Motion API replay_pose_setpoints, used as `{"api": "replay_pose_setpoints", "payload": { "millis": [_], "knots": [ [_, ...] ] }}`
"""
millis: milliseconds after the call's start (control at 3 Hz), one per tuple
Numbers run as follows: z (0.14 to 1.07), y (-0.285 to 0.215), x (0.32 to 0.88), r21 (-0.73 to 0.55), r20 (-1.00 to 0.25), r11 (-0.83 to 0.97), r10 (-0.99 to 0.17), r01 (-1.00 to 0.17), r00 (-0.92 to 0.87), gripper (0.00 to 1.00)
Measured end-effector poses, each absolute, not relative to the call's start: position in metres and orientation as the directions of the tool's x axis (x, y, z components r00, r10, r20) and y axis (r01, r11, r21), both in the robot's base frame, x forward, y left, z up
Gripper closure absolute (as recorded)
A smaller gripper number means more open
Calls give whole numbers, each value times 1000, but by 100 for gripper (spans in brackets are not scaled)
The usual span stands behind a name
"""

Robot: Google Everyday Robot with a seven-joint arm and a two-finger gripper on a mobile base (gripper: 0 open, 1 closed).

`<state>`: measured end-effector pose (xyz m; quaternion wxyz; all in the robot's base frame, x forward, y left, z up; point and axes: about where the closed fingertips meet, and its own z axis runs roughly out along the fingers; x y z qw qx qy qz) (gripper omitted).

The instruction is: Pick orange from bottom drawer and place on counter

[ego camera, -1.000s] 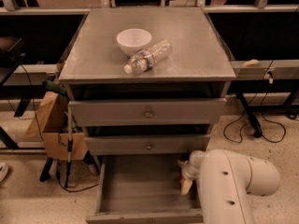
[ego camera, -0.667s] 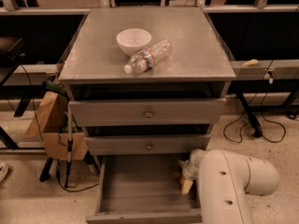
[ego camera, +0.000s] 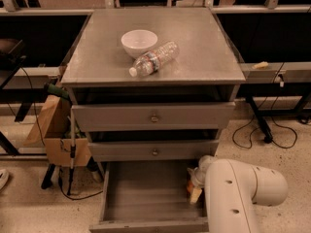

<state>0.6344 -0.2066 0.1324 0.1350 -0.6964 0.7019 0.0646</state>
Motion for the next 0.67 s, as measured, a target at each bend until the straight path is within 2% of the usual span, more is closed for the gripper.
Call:
{"api": "replay_pose_setpoints", "payload": {
  "millis": [333,667],
  "knots": [
    [125,-214,631,-88,-271,47,-962,-995,-21,0],
    [122,-224,624,-89,-265,77,-963,-993,-51,19]
  ]
}}
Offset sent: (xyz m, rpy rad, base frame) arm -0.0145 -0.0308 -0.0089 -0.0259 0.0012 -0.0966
